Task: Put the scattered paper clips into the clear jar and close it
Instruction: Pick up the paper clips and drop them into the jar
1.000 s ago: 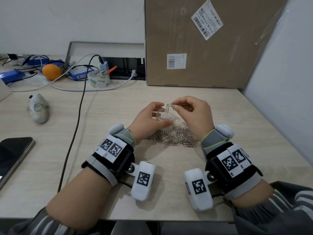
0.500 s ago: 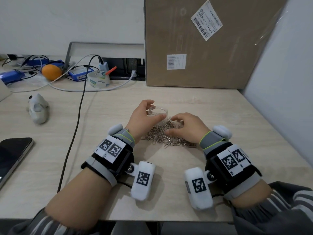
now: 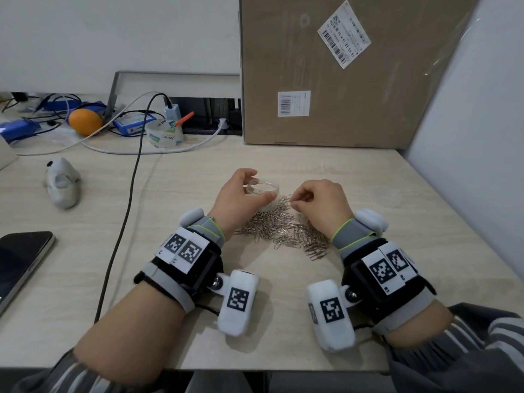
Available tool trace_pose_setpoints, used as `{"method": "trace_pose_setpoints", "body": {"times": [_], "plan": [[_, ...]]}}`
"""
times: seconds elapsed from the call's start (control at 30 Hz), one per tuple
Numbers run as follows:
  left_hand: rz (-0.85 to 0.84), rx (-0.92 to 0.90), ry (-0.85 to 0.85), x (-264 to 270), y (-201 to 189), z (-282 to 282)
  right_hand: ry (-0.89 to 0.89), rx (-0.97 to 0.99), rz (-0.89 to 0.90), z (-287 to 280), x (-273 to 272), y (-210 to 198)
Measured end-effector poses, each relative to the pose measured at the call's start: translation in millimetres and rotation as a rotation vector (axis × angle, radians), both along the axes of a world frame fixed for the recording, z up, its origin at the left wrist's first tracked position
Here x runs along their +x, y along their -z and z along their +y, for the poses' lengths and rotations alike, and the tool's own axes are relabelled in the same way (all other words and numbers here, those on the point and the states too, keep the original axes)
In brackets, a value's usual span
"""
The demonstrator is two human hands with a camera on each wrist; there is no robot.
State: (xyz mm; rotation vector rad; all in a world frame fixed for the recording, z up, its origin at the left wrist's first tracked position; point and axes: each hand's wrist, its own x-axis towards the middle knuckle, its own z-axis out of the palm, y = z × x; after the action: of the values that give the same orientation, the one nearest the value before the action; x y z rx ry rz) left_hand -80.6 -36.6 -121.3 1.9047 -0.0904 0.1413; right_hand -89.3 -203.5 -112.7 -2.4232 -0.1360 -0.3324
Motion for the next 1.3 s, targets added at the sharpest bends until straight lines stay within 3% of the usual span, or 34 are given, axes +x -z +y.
{"method": "trace_pose_setpoints", "body": {"times": [0.17,0.33,0.47,0.6,0.7,0.8,1.03,1.3], "plan": [[0.012,0.013,0.055,-2,-1,0,0.062,0.335,-0.197,0,-1,-6],[0.031,0.062,0.239,-8,-1,-5,-0.072,0.497,-0.219,7,-6,-11],[0.004,0.069,0.257,-9,-1,-7,-0.159,0.379,-0.176,10,-8,-8],[0.002,0.037,0.151,-6,-2,-4,-0.005,0.296,-0.244,-4,1,-5],[-0.013,0.024,0.061,-3,-2,-1,0.139,0.144,-0.108,-20,13,5],[-0.017,-0.002,0.013,-1,-2,1,0.174,-0.016,0.103,-32,19,11],[-0.005,-0.003,0.022,1,-1,2,0.011,-0.221,0.323,-36,22,14],[-0.011,-0.002,-0.001,1,-1,2,-0.197,-0.068,0.261,-22,6,-2]]}}
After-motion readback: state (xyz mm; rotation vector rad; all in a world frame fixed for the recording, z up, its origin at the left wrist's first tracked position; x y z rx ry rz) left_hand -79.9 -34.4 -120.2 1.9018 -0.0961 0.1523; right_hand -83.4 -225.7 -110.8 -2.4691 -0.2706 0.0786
